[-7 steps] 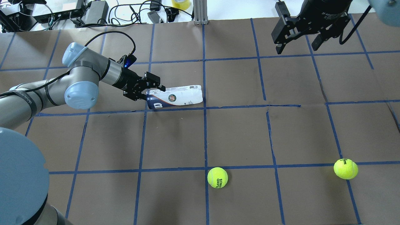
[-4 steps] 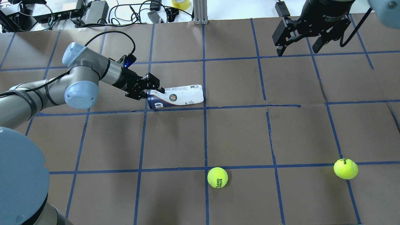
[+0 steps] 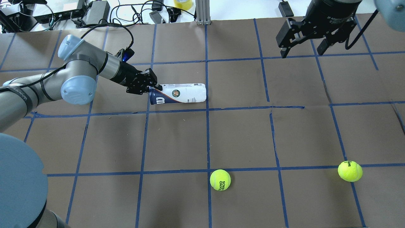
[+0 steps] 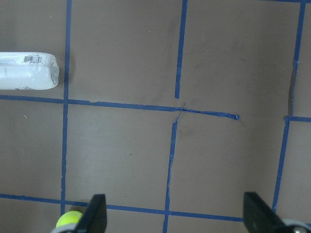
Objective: Lift up tennis ball bucket
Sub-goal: 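Tilt the can upright with the left gripper and stand it on the table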
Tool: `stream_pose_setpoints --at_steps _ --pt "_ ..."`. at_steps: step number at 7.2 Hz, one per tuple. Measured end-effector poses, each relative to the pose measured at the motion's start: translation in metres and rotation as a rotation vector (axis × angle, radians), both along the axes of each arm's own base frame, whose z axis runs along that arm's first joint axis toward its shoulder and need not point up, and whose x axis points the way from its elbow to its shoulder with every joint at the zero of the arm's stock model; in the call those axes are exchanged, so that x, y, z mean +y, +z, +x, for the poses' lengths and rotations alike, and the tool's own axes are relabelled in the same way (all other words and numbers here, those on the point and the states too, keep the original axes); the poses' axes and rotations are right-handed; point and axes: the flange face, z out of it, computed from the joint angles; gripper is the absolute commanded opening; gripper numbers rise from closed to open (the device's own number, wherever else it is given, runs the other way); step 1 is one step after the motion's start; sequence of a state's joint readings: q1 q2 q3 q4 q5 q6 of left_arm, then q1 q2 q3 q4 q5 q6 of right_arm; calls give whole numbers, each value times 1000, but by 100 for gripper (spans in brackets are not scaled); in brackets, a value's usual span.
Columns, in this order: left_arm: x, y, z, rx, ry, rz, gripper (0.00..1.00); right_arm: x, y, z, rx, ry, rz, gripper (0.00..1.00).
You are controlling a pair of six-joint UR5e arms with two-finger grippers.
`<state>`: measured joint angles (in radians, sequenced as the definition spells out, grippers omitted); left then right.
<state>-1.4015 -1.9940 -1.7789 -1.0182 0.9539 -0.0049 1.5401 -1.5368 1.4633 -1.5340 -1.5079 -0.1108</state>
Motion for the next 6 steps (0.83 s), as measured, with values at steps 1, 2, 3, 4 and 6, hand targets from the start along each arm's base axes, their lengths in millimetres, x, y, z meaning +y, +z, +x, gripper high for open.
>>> stream_pose_setpoints --at_steps 1,2,3,4,6 --pt "-10 17 -1 -20 27 3 0 0 0 0 0 0 0 100" --pt "-18 37 -8 -70 28 -1 0 0 0 0 0 0 1 100" --pt "-24 57 -17 -127 24 -14 0 0 0 0 0 0 2 100" --pt "-31 79 -24 -182 29 -31 0 0 0 0 0 -1 3 100" --pt "-41 120 -37 -306 28 -67 0 0 -1 0 0 -1 4 100"
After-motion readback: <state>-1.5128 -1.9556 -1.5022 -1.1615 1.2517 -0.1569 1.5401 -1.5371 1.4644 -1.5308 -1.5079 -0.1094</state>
